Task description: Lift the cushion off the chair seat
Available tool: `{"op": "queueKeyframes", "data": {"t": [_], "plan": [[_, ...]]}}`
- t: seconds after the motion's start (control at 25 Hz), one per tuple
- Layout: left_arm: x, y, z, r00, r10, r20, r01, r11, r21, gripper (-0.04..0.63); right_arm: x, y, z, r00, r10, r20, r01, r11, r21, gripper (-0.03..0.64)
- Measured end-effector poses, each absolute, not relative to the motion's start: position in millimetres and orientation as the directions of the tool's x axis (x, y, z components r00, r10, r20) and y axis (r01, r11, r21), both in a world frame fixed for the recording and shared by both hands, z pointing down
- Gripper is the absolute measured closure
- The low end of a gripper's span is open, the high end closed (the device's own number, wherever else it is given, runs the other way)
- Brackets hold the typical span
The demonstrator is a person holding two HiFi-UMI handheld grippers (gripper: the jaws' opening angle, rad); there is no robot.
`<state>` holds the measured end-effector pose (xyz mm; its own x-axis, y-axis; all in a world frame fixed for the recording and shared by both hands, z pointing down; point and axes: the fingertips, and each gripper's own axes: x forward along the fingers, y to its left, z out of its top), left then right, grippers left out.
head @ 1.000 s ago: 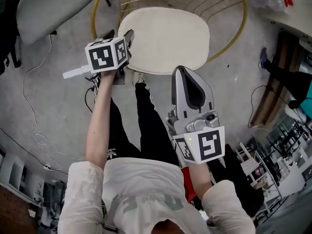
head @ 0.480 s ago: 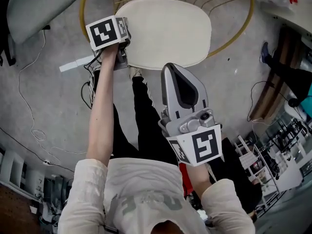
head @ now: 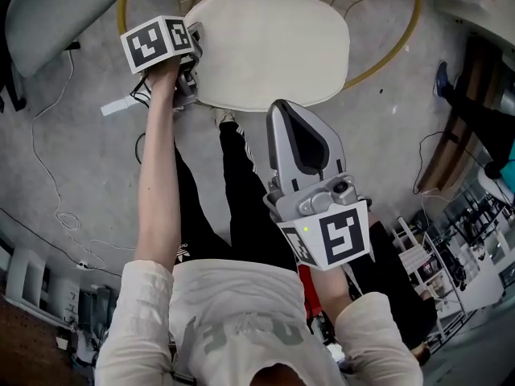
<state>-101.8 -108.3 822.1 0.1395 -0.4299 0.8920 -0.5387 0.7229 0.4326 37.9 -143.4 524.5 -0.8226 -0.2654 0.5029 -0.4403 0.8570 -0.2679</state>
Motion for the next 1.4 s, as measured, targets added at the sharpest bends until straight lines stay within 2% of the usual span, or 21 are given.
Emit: {"op": "queueKeyframes", "data": {"t": [0.12, 0.24, 0.32, 0.44, 0.56, 0.92, 1.08, 1.4], "plan": [[-102, -111, 823, 0.147, -0.441, 0.885, -0.544, 0.712, 0.445, 0.353, 35, -143, 528, -0.824, -0.258, 0.504, -0.437, 0.856, -0.276, 0.603], [-98, -115, 823, 0.165, -0.469, 0.868, -0.548, 0.688, 0.476, 0.402, 33, -140, 529, -0.827, -0.249, 0.505, -0.429, 0.859, -0.28, 0.603], [-98, -114, 821, 0.169, -0.473, 0.865, -0.547, 0.685, 0.481, 0.408, 32, -138, 527, -0.83, -0.245, 0.502, -0.424, 0.861, -0.281, 0.603], [-93, -105, 813, 0.156, -0.443, 0.883, -0.558, 0.698, 0.449, 0.431, 35, -135, 523, -0.832, -0.245, 0.498, -0.422, 0.863, -0.279, 0.603], [-90, -99, 807, 0.111, -0.396, 0.911, -0.618, 0.69, 0.376, 0.466, 33, -135, 523, -0.831, -0.245, 0.5, -0.421, 0.864, -0.276, 0.603], [-92, -93, 801, 0.095, -0.342, 0.935, -0.633, 0.704, 0.322, 0.479, 25, -137, 514, -0.837, -0.248, 0.487, -0.412, 0.872, -0.264, 0.603], [-87, -91, 793, 0.103, -0.351, 0.931, -0.615, 0.713, 0.337, 0.52, 17, -139, 513, -0.84, -0.24, 0.486, -0.401, 0.879, -0.259, 0.603], [-81, -70, 756, 0.1, -0.404, 0.909, -0.593, 0.71, 0.381, 0.538, 5, -129, 481, -0.858, -0.242, 0.454, -0.377, 0.896, -0.234, 0.603]]}}
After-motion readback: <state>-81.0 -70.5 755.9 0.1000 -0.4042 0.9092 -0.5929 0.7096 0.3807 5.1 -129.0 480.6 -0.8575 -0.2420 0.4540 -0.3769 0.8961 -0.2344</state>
